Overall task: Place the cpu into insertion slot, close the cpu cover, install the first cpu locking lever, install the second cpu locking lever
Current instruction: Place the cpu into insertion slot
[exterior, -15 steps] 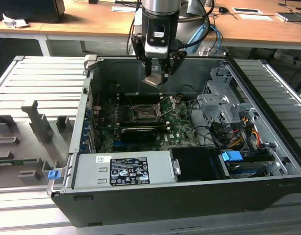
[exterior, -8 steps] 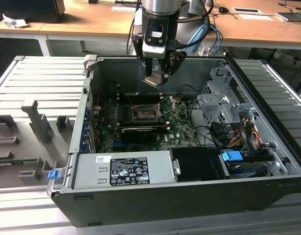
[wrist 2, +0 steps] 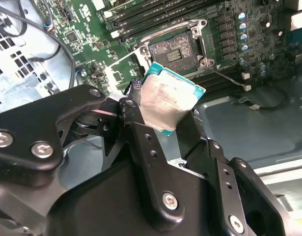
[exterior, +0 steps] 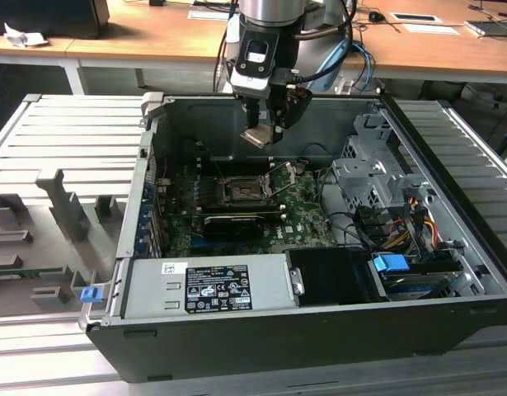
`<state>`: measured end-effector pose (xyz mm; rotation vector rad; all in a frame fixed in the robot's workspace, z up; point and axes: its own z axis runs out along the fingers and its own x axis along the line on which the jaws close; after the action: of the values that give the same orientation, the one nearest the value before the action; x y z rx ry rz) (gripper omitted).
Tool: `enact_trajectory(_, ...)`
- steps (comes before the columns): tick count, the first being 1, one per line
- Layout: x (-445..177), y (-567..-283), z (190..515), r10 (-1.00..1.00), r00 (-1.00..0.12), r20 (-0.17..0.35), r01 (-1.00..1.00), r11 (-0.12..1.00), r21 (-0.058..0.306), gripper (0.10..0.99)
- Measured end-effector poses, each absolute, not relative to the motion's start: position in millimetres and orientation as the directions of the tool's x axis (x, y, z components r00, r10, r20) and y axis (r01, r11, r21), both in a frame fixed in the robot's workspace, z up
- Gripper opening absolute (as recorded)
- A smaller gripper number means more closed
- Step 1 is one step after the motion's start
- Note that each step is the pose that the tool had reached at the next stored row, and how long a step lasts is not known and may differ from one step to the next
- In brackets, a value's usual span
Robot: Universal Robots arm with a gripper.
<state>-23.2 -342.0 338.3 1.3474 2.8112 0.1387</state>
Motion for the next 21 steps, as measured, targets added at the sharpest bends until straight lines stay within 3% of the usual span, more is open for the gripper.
enact_trajectory(21, -23.3, -342.0, 333.6, 0.826, -0.563, 0.019, 0.824, 0.559, 0.089, 0.529)
